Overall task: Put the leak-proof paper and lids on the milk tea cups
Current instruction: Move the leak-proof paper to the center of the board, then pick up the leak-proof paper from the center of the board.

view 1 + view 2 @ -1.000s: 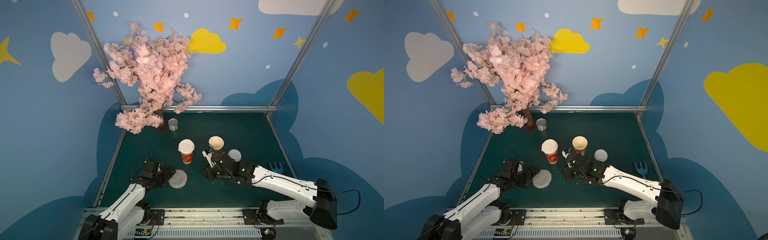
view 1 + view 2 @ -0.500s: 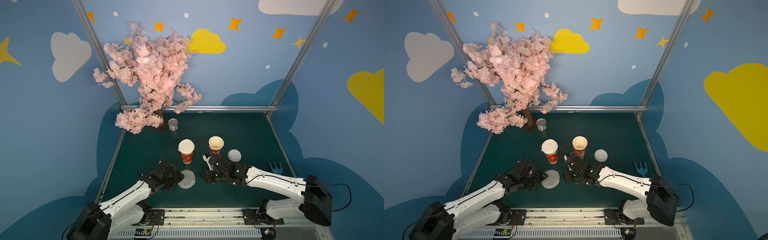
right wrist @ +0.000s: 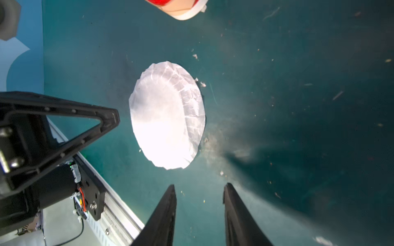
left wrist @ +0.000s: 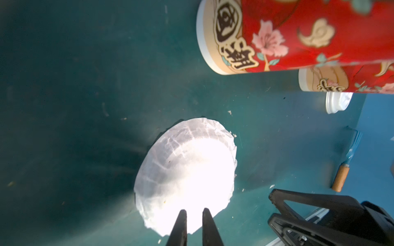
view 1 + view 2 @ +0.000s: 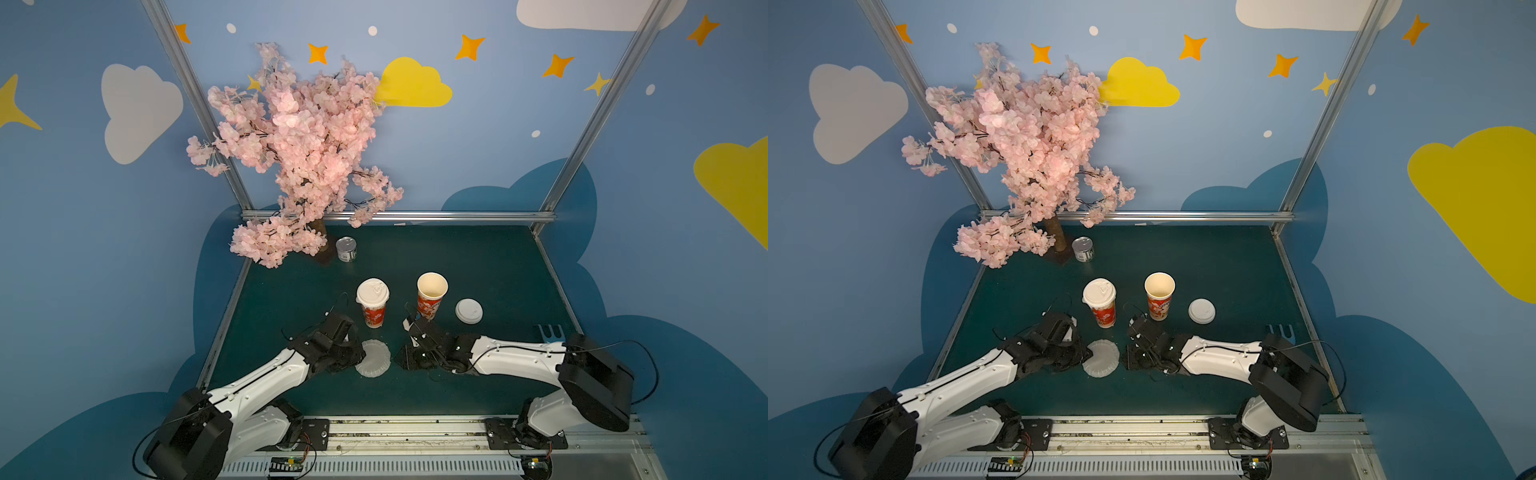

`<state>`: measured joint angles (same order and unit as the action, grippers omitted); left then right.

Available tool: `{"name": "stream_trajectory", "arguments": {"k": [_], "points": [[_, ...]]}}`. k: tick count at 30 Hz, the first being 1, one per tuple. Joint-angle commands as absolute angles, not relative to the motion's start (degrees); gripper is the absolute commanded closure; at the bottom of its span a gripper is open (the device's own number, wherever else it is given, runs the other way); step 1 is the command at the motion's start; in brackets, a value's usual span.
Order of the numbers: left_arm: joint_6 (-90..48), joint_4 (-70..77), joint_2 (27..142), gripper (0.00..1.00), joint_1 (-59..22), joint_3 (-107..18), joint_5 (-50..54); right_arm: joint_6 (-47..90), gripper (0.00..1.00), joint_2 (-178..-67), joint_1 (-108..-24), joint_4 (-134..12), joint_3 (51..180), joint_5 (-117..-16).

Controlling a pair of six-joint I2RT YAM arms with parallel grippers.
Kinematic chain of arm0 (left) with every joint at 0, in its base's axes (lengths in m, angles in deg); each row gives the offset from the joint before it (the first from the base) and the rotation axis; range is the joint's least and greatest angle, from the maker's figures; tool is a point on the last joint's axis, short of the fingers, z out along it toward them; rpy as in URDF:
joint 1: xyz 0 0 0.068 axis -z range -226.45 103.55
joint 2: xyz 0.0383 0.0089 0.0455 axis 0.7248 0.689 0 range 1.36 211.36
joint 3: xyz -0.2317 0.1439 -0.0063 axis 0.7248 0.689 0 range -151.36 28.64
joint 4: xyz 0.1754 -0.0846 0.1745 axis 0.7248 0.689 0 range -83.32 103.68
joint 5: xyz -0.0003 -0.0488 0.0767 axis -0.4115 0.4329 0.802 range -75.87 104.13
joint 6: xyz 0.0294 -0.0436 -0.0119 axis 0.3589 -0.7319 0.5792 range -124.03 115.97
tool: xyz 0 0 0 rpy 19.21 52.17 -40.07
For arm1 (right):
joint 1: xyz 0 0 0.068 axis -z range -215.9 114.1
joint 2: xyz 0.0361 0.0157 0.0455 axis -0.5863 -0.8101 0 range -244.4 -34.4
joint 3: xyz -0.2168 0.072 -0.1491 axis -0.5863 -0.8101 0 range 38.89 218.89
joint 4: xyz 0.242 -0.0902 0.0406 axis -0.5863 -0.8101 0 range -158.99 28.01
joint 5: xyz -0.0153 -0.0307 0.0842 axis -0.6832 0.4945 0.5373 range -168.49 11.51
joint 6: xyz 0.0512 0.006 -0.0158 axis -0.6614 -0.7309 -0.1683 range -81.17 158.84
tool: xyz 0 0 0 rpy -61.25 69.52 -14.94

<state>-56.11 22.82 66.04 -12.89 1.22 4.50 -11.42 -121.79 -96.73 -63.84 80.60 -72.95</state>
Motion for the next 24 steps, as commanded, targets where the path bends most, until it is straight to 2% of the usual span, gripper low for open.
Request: {"name": "stream_trajectory", "arguments": {"k": [1,11,24], "points": [[-53.63,20.49,67.91,0.9,-12.75,1.13,3.01,-14.31,0.61,-123.78,-96.45,-58.56,80.18,-72.34],[-53.31,20.06,69.94,0.89,-13.14,3.77,5.18,-17.12,0.58,-128.97,-96.01,-53.28,79.67,-70.28],[-54.9,18.6,72.2,0.92,-13.17,7.02,4.66,-20.14,0.57,-134.27,-96.01,-45.52,79.67,-65.99]]}}
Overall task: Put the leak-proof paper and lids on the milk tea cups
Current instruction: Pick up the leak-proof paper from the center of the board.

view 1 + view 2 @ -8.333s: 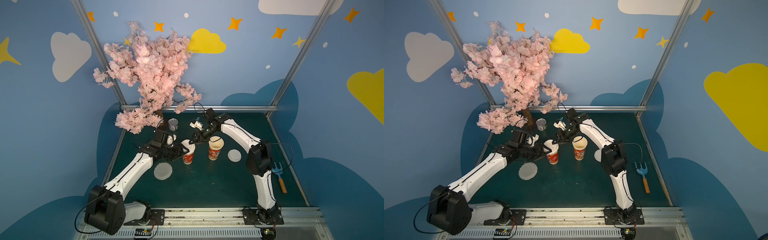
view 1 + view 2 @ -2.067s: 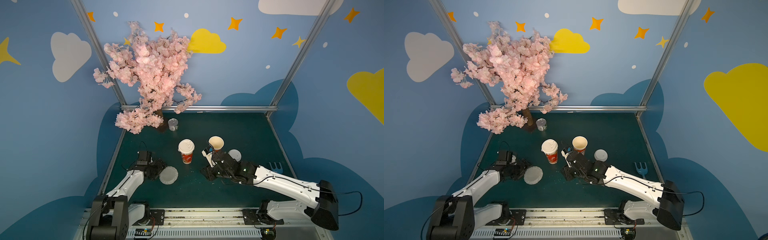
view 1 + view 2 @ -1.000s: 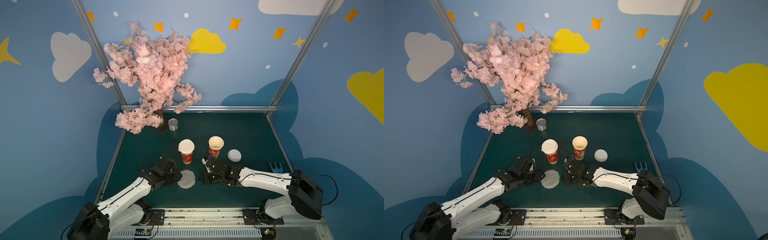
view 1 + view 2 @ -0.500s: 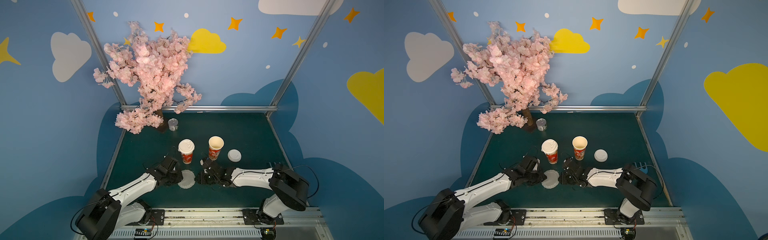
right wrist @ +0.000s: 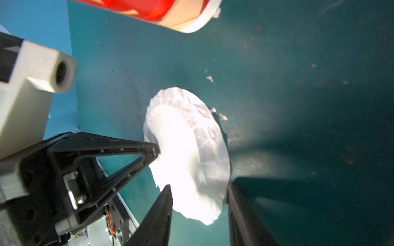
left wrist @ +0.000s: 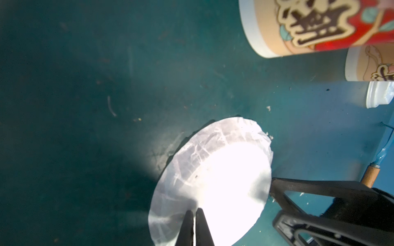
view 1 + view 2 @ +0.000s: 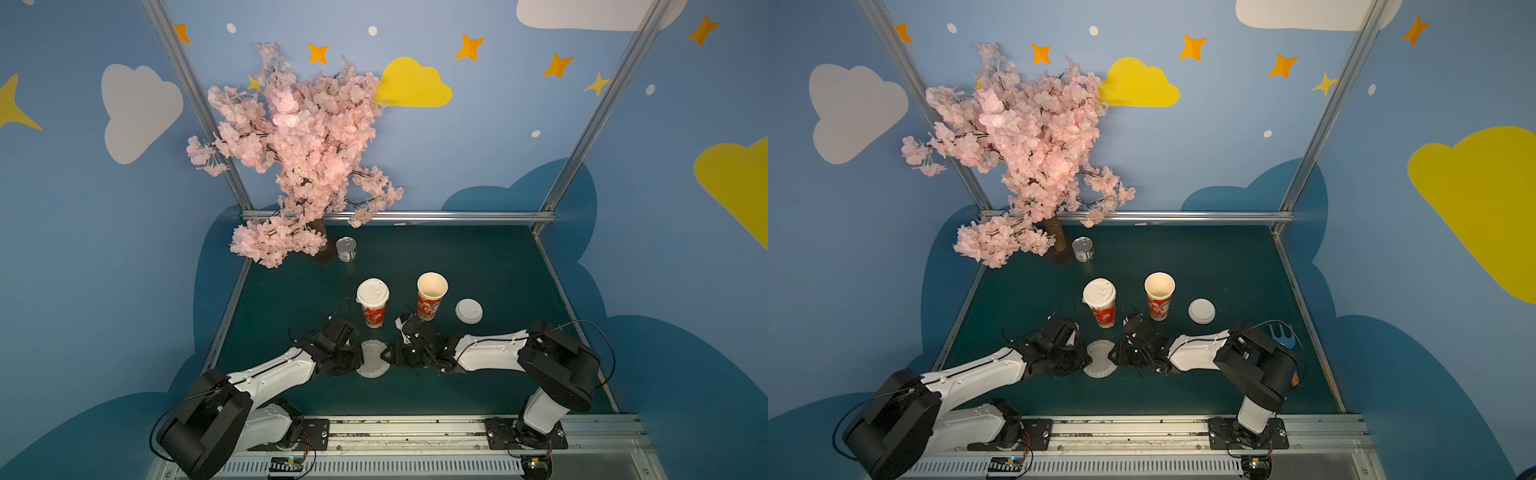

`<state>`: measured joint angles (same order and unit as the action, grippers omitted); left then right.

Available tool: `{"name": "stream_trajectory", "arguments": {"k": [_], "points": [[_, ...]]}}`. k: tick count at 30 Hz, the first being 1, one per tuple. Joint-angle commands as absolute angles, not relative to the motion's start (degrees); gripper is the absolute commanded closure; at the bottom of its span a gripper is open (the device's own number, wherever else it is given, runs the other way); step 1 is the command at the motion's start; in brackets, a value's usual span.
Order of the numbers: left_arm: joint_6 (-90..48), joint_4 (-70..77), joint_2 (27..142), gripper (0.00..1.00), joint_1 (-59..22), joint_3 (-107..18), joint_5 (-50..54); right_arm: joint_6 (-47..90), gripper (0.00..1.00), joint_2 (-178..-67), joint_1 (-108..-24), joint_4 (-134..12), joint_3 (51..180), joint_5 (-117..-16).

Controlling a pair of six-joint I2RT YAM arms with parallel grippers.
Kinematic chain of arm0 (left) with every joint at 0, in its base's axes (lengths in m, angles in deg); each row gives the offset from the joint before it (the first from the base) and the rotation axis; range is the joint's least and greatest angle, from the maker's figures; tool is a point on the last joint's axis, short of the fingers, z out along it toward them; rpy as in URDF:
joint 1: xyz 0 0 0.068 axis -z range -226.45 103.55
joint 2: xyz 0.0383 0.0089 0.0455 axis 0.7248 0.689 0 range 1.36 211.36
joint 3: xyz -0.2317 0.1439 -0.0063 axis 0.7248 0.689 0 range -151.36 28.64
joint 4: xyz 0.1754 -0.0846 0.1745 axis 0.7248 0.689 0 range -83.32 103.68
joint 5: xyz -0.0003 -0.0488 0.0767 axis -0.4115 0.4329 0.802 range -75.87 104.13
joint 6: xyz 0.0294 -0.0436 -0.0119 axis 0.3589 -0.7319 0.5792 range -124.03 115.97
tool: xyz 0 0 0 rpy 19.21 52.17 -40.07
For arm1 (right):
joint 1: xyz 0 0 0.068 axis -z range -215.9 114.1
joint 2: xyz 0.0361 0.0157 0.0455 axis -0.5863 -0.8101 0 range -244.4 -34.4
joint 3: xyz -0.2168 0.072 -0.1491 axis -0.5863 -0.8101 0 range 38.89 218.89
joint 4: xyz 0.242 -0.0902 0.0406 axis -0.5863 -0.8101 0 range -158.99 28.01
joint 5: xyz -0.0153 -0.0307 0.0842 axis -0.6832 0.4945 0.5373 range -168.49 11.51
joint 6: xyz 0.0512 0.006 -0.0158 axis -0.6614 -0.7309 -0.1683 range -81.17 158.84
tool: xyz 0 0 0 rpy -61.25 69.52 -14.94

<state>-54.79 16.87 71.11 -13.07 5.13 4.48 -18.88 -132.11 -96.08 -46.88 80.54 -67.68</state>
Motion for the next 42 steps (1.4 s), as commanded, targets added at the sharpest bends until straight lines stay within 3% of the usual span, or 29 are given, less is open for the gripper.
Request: {"name": "stream_trajectory", "arguments": {"k": [1,22,34,42], "points": [[-55.01,18.39,72.2,0.92,-13.23,7.27,4.55,-20.31,0.57,-134.52,-96.09,-44.59,79.67,-65.63],[-55.92,17.82,70.11,0.92,-13.14,8.72,4.44,-20.84,0.56,-134.58,-98.72,-38.63,79.85,-61.0],[-56.0,17.92,67.59,0.93,-13.14,10.47,4.46,-25.73,0.55,-137.03,-101.21,-30.28,75.19,-66.14],[-55.46,19.45,65.65,0.93,-13.14,11.7,4.28,-24.43,0.56,-135.29,-100.03,-32.73,76.55,-69.59]]}}
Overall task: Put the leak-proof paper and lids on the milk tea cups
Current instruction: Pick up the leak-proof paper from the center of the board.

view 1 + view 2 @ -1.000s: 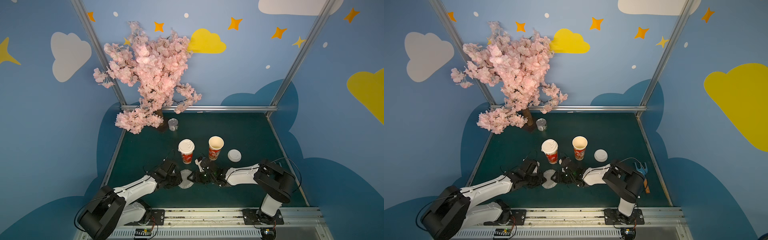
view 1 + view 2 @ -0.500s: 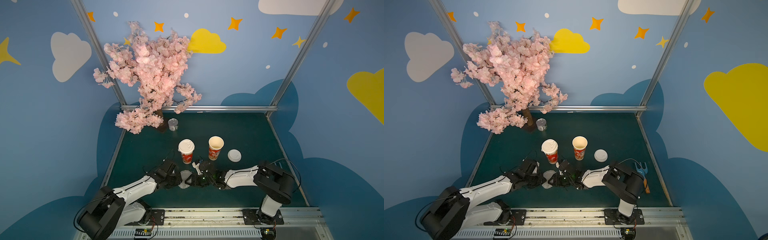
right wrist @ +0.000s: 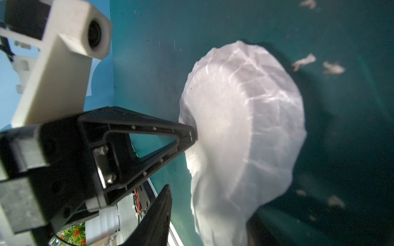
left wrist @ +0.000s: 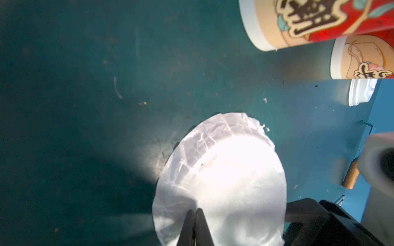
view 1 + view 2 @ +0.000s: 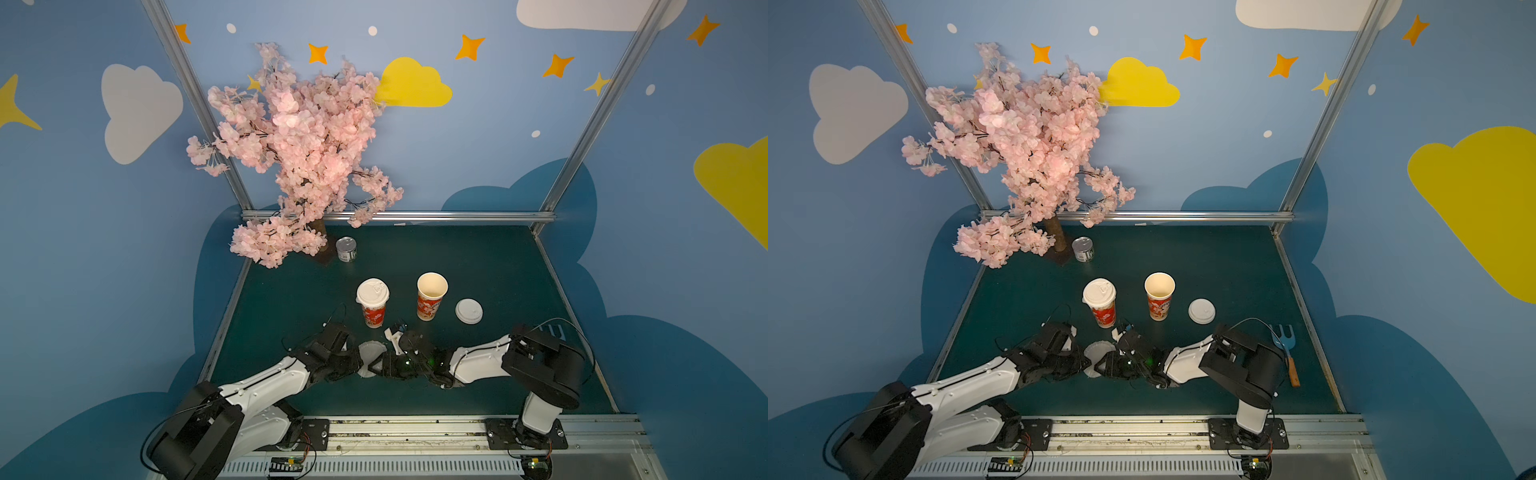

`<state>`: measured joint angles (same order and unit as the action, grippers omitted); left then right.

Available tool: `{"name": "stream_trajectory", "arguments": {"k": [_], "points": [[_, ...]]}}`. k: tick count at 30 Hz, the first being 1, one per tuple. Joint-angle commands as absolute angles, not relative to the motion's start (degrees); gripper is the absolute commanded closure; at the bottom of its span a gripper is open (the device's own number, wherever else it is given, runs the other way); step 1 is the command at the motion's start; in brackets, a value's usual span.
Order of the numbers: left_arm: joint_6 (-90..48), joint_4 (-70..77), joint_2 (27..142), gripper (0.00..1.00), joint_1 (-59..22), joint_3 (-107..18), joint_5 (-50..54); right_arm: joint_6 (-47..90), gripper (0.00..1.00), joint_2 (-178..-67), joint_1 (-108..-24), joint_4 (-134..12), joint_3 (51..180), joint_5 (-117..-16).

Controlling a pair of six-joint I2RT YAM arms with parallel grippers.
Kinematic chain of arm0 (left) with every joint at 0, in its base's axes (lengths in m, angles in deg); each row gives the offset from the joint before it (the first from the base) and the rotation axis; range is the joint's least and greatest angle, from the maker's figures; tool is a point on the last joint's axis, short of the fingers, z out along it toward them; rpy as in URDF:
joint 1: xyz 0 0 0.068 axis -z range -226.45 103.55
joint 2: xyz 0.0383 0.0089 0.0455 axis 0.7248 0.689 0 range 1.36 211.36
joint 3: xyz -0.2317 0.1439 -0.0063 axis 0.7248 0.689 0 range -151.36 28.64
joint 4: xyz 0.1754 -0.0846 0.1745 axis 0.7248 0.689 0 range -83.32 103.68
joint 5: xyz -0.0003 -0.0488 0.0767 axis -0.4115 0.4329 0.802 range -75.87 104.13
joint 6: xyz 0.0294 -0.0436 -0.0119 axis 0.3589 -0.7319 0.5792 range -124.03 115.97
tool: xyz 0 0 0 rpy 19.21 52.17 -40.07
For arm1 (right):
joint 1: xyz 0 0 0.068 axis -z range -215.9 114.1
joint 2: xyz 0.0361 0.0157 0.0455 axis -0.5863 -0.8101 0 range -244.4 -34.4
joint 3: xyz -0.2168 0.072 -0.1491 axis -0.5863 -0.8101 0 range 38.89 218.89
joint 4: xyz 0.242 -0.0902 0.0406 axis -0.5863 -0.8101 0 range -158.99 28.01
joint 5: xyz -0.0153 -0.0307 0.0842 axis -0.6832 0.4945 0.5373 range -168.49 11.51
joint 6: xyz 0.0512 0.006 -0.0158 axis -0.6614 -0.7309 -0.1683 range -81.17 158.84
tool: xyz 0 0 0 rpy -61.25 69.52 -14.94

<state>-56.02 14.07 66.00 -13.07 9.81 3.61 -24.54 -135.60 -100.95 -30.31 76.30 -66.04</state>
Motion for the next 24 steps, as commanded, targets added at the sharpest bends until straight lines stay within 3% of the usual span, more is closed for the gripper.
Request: {"name": "stream_trajectory", "arguments": {"k": [1,10,18,24], "points": [[-55.53,19.58,65.16,0.93,-13.14,11.81,4.29,-24.42,0.56,-134.79,-99.88,-33.11,76.28,-70.23],[-55.22,21.28,64.07,0.93,-13.13,12.28,4.33,-23.49,0.63,-132.9,-98.3,-34.13,76.18,-70.16],[-55.44,22.17,62.53,0.93,-13.05,12.39,4.46,-23.39,0.8,-131.88,-98.12,-34.22,75.67,-70.86],[-55.54,22.41,62.18,0.93,-13.05,12.47,4.46,-23.21,0.79,-130.75,-97.96,-34.92,75.37,-71.11]]}}
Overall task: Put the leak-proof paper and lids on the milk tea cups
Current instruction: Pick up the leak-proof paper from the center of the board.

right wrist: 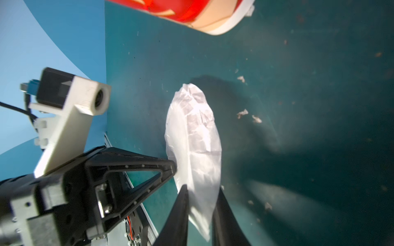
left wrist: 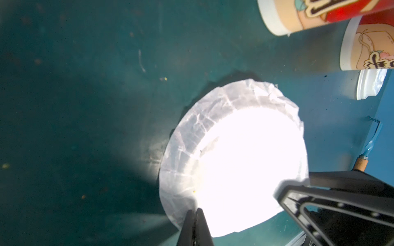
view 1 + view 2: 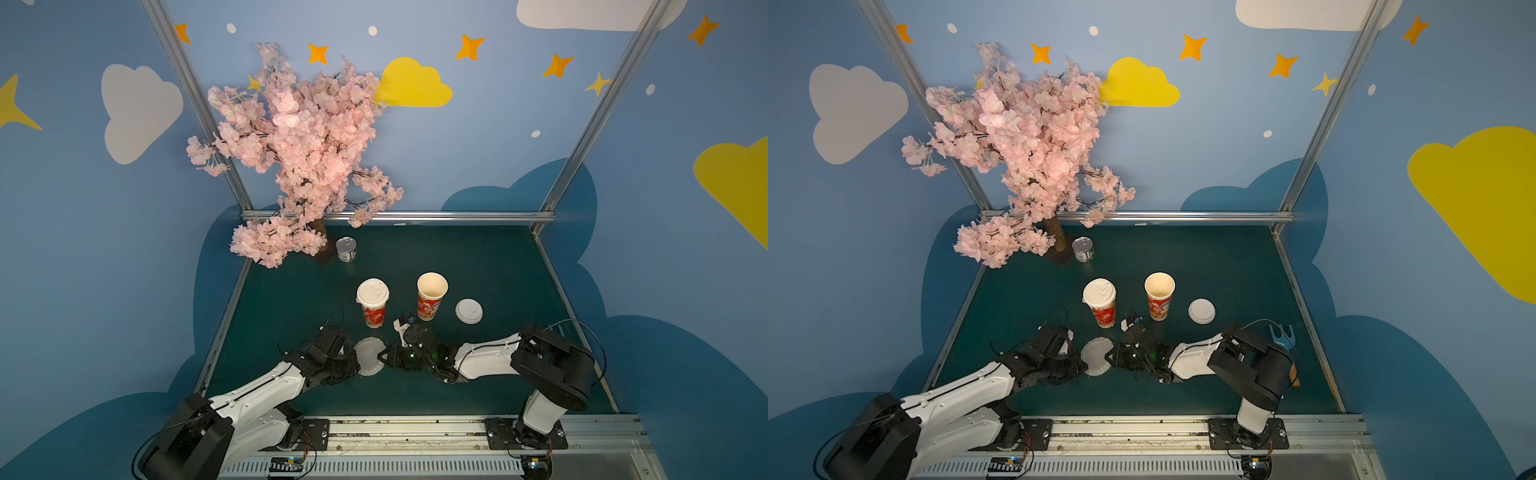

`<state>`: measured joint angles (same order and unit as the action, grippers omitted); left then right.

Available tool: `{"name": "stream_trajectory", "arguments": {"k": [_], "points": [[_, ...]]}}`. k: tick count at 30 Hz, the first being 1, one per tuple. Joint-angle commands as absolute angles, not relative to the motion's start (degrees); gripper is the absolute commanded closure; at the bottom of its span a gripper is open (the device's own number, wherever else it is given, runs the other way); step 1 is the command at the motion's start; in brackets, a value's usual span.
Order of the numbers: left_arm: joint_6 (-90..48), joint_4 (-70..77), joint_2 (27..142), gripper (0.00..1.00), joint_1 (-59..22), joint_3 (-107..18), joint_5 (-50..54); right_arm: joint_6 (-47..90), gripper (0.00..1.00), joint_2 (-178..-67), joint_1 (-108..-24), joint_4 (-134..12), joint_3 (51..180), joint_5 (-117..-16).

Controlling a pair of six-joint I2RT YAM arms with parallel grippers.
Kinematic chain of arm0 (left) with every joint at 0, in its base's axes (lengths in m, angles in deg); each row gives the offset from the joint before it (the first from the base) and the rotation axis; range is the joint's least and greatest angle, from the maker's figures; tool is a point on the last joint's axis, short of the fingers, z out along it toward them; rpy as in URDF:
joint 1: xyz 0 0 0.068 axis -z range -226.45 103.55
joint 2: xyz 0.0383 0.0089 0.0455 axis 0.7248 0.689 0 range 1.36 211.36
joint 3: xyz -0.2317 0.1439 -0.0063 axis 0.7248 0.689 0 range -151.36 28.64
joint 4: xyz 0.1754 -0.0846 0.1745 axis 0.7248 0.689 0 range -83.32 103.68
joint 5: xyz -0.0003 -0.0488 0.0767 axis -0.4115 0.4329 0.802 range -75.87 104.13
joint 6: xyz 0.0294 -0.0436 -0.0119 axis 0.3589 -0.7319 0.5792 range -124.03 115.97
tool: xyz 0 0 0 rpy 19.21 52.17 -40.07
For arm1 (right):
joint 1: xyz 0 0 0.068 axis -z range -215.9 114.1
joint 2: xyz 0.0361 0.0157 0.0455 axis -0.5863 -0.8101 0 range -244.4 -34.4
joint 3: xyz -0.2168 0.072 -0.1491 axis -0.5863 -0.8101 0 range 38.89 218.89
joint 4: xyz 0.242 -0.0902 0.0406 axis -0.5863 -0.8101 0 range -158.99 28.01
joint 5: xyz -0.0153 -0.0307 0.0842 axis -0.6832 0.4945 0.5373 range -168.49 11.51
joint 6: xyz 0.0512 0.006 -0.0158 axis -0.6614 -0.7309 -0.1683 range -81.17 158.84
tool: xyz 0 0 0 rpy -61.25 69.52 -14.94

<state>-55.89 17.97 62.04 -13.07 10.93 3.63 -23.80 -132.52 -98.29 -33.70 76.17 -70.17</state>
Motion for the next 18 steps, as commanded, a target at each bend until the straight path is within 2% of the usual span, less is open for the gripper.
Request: {"name": "stream_trajectory", "arguments": {"k": [1,8,9,11,12,18], "points": [[-55.51,22.33,62.18,0.93,-13.04,12.43,4.41,-23.16,0.79,-130.56,-97.92,-35.04,75.28,-71.11],[-55.54,21.84,62.93,0.93,-13.05,12.14,4.24,-22.86,0.82,-129.41,-97.55,-35.05,74.99,-71.18],[-55.52,21.77,63.05,0.93,-13.13,12.16,4.2,-22.73,0.84,-129.4,-97.59,-35.27,75.1,-71.12],[-55.45,21.74,63.25,0.93,-13.08,11.88,4.11,-22.69,0.98,-129.66,-97.52,-35.39,75.43,-70.85],[-55.44,21.91,63.25,0.93,-13.08,11.73,4.11,-22.69,0.99,-129.75,-97.49,-35.36,75.45,-70.71],[-55.18,25.91,61.18,0.92,-13.07,9.17,5.1,-22.58,1.0,-129.13,-97.32,-35.49,75.45,-69.66]]}}
